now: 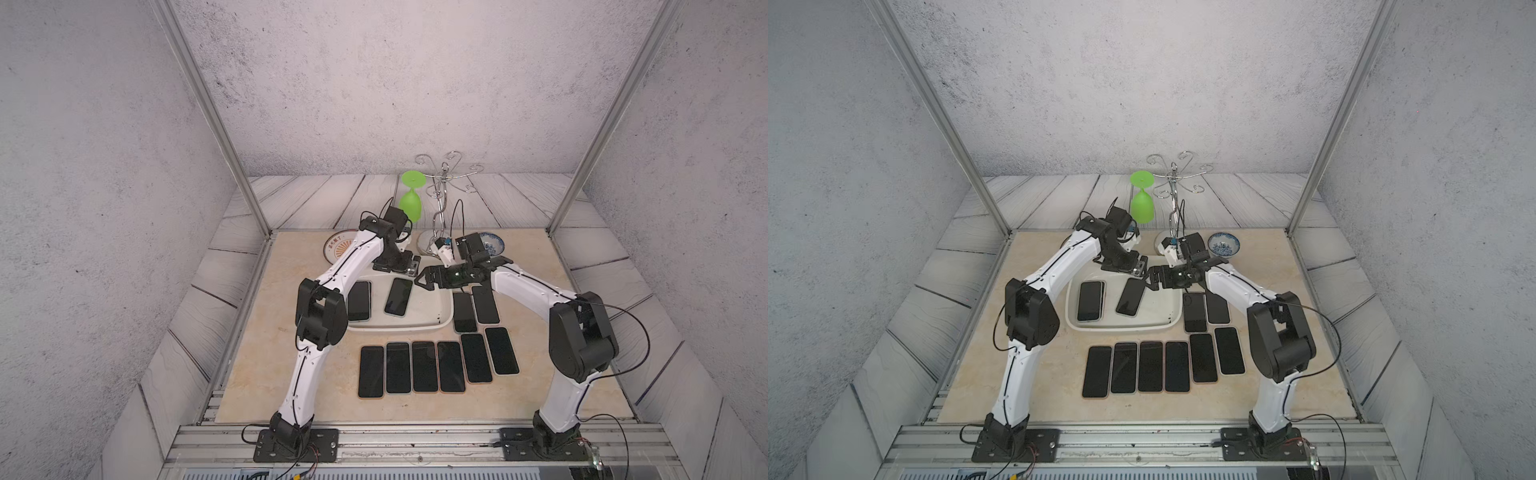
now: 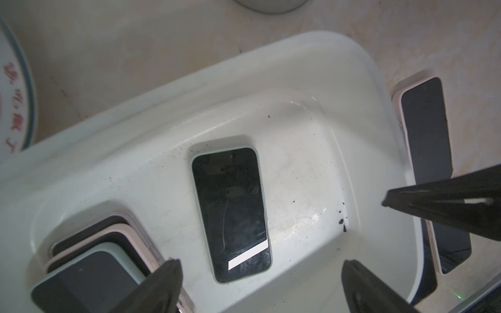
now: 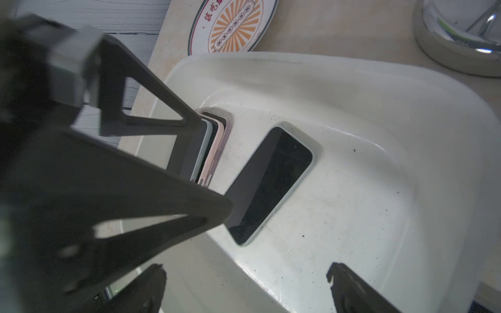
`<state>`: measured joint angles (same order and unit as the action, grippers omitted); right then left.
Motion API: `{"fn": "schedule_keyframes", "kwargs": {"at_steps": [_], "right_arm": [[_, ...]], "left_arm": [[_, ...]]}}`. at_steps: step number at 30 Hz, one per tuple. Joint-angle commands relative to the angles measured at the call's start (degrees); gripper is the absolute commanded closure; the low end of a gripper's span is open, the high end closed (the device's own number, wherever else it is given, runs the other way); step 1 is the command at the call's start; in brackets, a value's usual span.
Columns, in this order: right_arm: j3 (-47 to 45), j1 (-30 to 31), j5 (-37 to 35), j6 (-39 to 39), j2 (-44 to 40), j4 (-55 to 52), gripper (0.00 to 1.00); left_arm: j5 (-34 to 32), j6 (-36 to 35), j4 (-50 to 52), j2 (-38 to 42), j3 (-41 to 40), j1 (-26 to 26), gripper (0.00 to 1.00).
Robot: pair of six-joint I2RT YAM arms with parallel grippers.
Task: Take the phone out of the storage box
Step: Pick up the phone from the storage box.
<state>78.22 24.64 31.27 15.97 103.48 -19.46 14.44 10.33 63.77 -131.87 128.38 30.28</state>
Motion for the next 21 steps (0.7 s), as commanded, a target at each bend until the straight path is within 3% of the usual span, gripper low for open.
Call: {"fn": "schedule_keyframes", "kwargs": {"at_steps": [1,16,21], "right_arm": [[-0.5,0.2,0.3,-2.4,-3.2,-2.8,0.01],[-0.4,0.2,0.9,-4.7,-4.2,-4.4,0.01],[-0.6,0.2,0.8,-5.7,-3.7,-4.6,0.01]], "left_arm": [[1.3,-0.9,0.8,-4.0,-3.4,1.9,0.02],[-8.8,-1.5,5.6,-14.9,-1.3,2.8,0.02],[-11.4,0.9,-1.0,-4.7,-7.6,2.8,0.02]]}}
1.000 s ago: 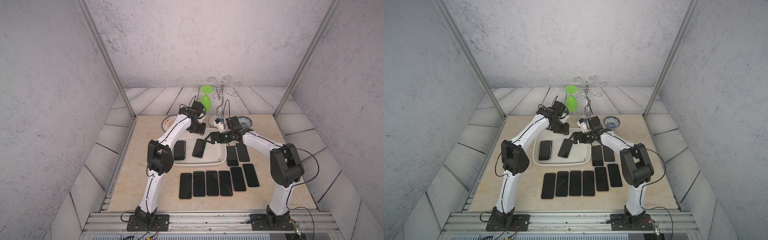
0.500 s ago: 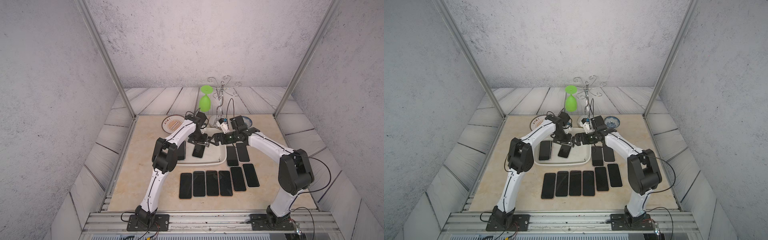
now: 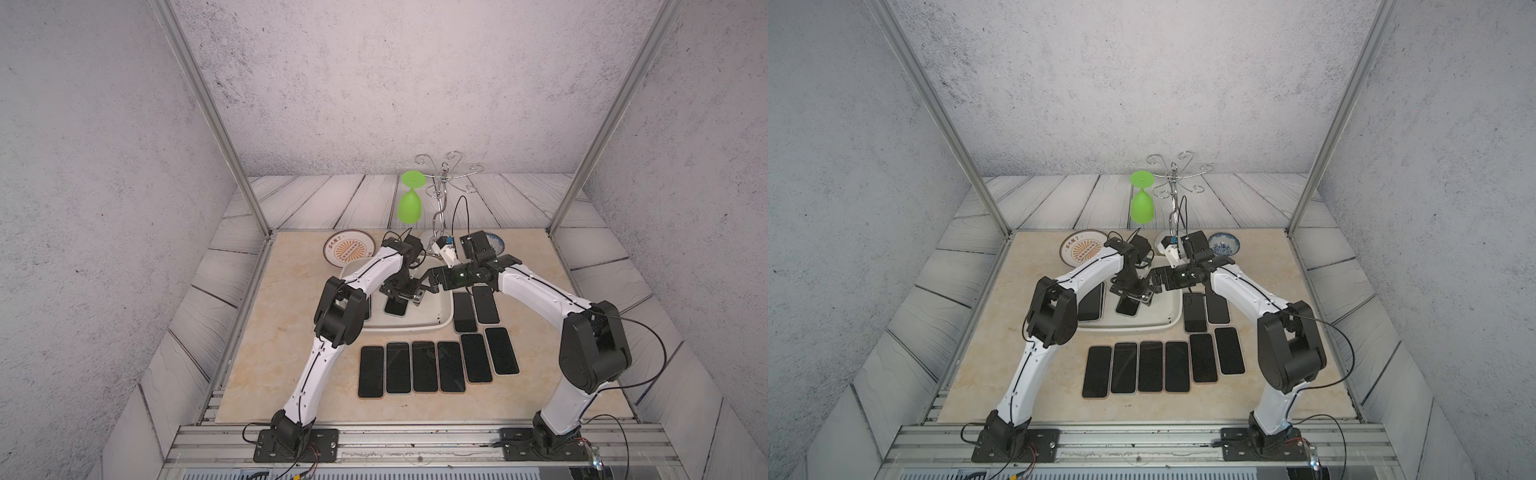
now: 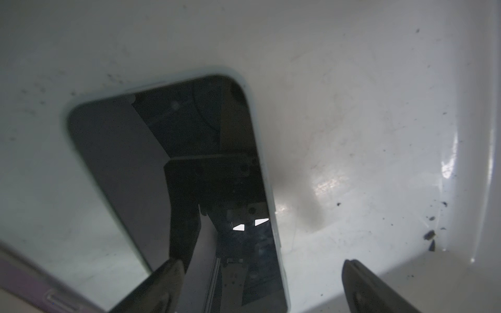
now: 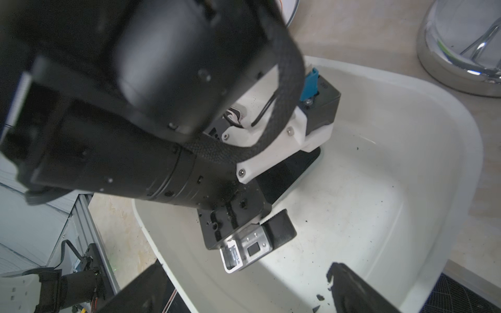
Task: Take the phone out of the storage box
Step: Pick up the phone from the storage box.
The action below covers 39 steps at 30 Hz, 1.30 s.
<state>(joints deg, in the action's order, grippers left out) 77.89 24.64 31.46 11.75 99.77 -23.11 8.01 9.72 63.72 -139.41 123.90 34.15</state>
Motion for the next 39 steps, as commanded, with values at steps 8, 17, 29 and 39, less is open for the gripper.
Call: {"fn": "schedule_keyframes", "kwargs": {"at_steps": [8,17,29,39], "right_arm": [[0.0,0.2,2.0,-1.5,0.6,-0.7,0.01],[-0.7,0.2,2.0,-2.3,0.5,-1.7,0.01],[-0.6,0.2,1.2,-3.7,0.2,-2.8,0.01],[-0.6,0.1,2.1,-3.4,1.1,-2.1,0.01]], "left_arm": [[-7.4,1.7,-3.3,11.1,-2.4,-0.4,0.02],[-7.7,2.0,1.9,1.0,1.9,-0.4,0.02],[-7.5,1.6,1.6,-3.4,1.6,-0.5,0.02],[-6.1,0.4,3.2,-9.2,4.3,-0.5,0.24]]}}
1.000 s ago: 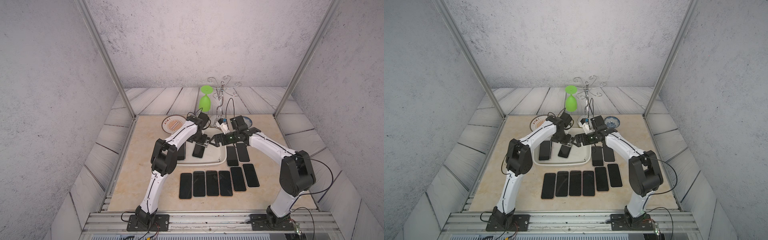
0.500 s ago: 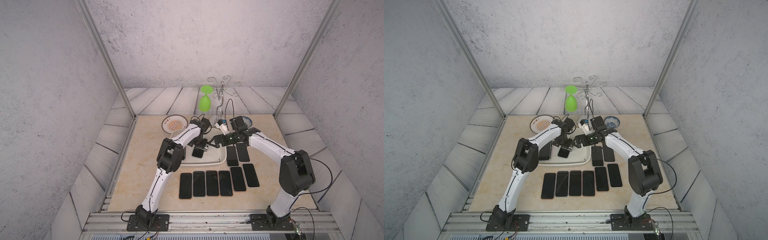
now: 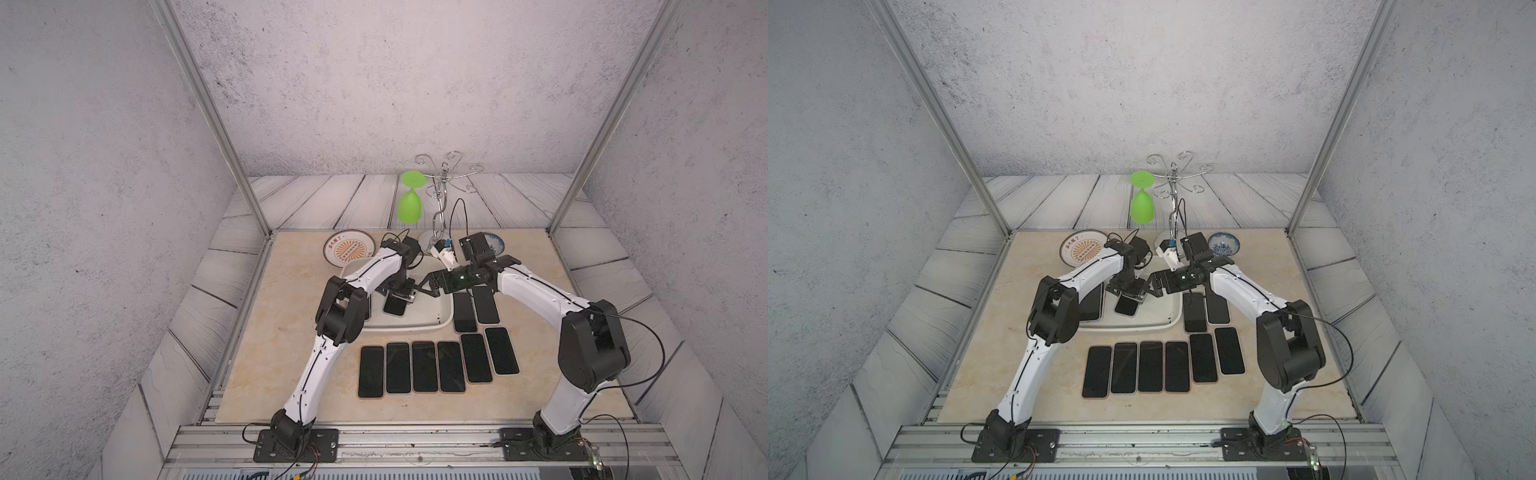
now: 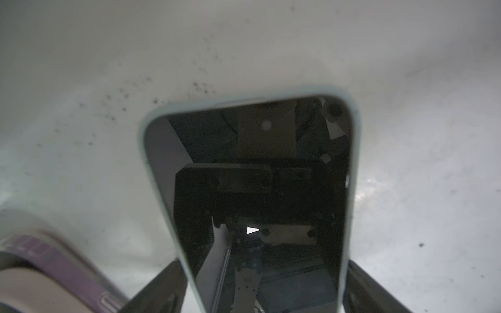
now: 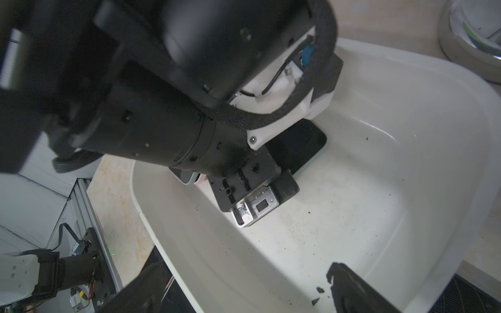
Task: Take the phone out of the storage box
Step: Pick up the phone from the storage box.
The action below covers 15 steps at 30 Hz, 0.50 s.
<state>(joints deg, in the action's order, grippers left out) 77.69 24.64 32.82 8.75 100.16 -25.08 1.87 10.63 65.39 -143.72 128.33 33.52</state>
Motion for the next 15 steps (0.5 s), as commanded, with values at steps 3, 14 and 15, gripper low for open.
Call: {"fn": "schedule_keyframes", "kwargs": {"at_steps": [3,14,15], "right_arm": [[-0.4,0.1,0.9,-0.3,0.7,-0.1,0.01],[-2.5,0.0,5.6,2.5,-1.5,4.0,0.01],[-3.7,0.1,6.7,3.8,-1.9,6.8,0.01]], "left_arm": [[0.4,-0.7,1.1,-4.8,0.0,0.1,0.44],[6.5,0.2,-0.1,9.8,2.3,-4.1,0.69],[7.9,0.6,-0.7,12.0,2.5,-4.7,0.70]]}}
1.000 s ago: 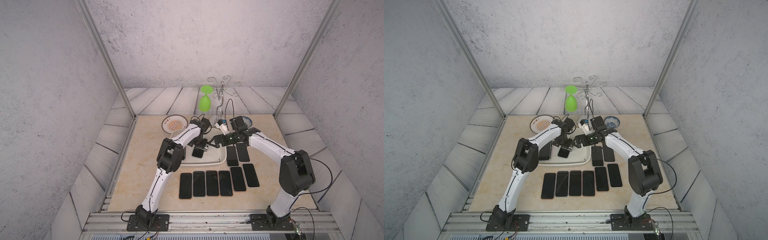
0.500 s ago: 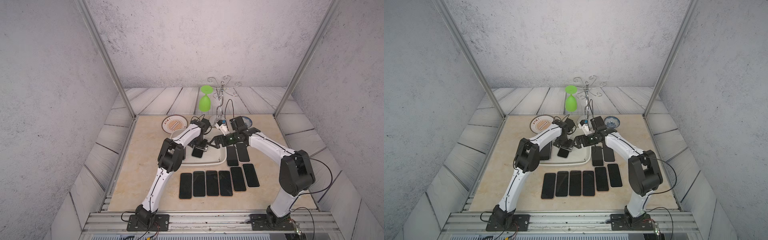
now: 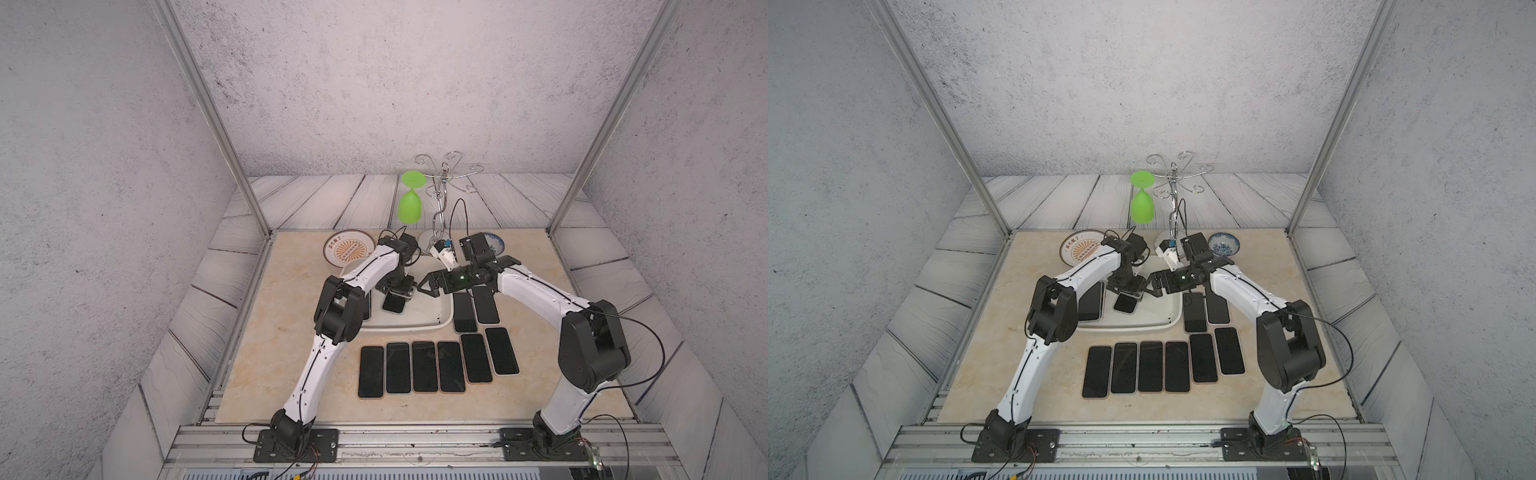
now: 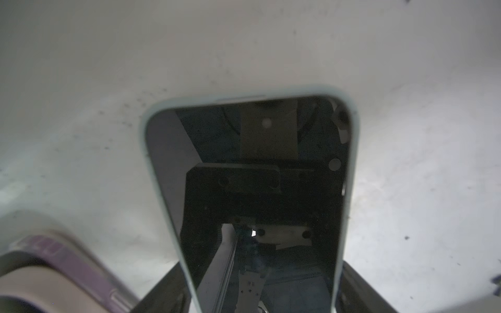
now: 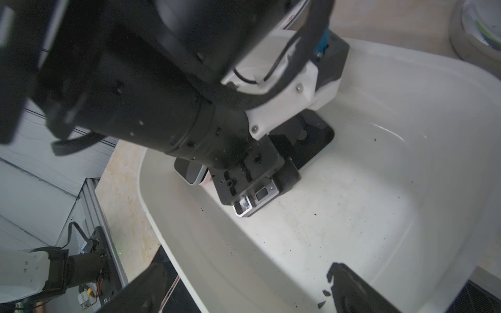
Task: Take the phone out of the storage box
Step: Pick up the phone from the storage box.
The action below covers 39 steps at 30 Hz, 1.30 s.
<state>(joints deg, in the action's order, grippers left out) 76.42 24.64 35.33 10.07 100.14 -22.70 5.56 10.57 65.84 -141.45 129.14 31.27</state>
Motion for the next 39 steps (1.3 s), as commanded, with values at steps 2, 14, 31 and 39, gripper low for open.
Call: {"fn": "schedule_keyframes", "kwargs": {"at_steps": [2,14,31,39], "right_arm": [[-4.5,0.1,7.0,5.3,-1.9,9.7,0.01],[-7.6,1.8,11.4,17.4,2.5,33.2,0.01],[-2.3,2.6,8.4,26.3,9.9,44.5,0.04],[-1.1,2.7,12.8,33.2,14.1,52.5,0.44]], "left_arm": [[6.4,1.2,-2.8,13.3,1.2,-3.1,0.73],[14.7,4.9,-3.2,18.6,0.1,-4.0,0.77],[18.2,7.9,-6.7,22.9,-6.9,-3.4,0.79],[20.2,8.1,-7.0,23.4,-7.4,-3.7,0.80]]}}
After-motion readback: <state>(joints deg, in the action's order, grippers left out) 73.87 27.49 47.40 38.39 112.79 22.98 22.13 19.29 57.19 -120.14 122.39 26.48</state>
